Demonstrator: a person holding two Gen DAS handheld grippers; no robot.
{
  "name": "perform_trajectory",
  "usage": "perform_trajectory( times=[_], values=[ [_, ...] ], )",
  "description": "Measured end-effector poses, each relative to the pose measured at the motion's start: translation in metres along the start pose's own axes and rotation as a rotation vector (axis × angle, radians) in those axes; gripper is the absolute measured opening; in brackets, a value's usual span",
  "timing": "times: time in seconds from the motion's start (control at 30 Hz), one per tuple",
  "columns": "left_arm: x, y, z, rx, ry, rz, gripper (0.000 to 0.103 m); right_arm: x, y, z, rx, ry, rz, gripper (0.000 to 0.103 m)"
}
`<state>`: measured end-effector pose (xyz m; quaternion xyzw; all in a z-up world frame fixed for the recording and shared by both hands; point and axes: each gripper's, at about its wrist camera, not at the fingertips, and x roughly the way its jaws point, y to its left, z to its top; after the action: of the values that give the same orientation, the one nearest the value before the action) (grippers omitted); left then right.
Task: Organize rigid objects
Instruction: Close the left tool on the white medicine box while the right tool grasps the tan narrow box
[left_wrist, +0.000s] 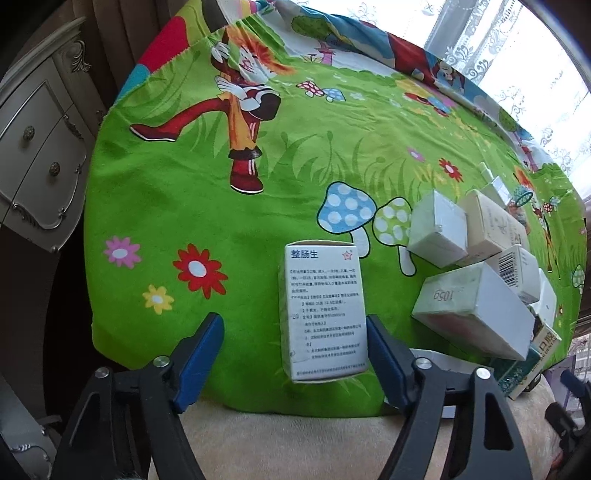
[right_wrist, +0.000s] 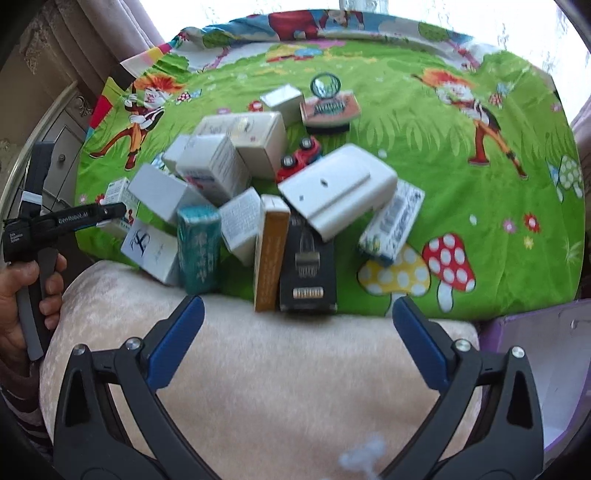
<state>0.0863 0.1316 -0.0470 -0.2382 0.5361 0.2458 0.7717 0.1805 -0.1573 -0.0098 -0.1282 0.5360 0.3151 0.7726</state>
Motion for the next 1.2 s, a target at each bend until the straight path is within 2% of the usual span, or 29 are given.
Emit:
perform_trajectory(
  times=[0.17,0.23,0.37,0.47,0.5,0.57,0.63,0.87,1.2],
  values=[
    [0.007,-0.005,0.001,0.023,0.011,-0.012,0.047,0.008,0.009,0.014,-0.046,-0.019,-0.025,0.087],
    [0.008,-0.004,-0.001,0.019,0.009,-0.020,0.041,0.012,0.012,0.019,-0.053,-0.017,-0.027,0.083],
    [0.001,-0.001,-0.007,0.006,-0.021,-0.029,0.041,0.014,0.018,0.025,-0.071,-0.040,-0.021,0.074],
    [-0.008,0.002,-0.012,0.002,-0.053,-0.025,0.041,0.017,0.020,0.028,-0.073,-0.039,-0.010,0.053],
    [-0.013,0.003,-0.014,0.000,-0.065,-0.022,0.041,0.019,0.020,0.029,-0.072,-0.032,-0.001,0.049],
    [-0.020,0.005,-0.017,-0.005,-0.090,-0.016,0.041,0.023,0.020,0.028,-0.071,-0.021,0.014,0.030],
    [-0.027,0.006,-0.016,-0.011,-0.115,-0.014,0.041,0.021,0.020,0.026,-0.069,-0.030,0.036,0.021],
    [-0.053,-0.003,-0.018,-0.007,-0.189,-0.029,0.041,0.010,0.016,0.024,-0.048,-0.074,0.080,0.019],
    [-0.091,-0.049,-0.032,0.068,-0.256,-0.123,0.041,-0.038,-0.016,0.014,0.056,-0.198,0.083,0.019]
  ],
)
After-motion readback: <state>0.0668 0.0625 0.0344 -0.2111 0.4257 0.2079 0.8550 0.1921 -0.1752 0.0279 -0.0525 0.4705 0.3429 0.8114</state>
